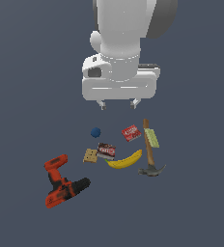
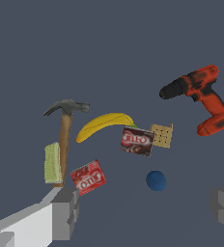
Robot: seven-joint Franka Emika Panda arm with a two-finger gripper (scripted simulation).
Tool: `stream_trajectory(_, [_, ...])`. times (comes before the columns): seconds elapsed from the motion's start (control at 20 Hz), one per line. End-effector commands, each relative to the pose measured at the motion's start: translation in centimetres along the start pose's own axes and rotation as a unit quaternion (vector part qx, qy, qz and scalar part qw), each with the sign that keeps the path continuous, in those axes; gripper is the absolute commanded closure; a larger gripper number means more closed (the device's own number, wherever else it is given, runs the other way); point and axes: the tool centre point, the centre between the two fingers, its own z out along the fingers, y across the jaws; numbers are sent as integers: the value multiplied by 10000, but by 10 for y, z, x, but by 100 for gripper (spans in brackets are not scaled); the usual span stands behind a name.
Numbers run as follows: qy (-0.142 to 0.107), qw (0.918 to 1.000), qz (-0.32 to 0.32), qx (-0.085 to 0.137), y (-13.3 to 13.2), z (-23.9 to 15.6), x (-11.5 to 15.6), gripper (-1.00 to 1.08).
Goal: Pick up a designated object from a clutter of objects.
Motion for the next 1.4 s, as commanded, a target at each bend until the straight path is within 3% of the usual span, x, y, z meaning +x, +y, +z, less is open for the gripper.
stream_trajectory(0.0, [0,10000,0,0,0,0,0,-60])
stream_trajectory(0.75, [7,9999,137,85,-8,11,9,-60])
stream_trajectory(1.1, [17,9973,717,125,1,41,27,-60])
stream_trajectory(1.35, [41,9902,1390,100,13,78,45,-60])
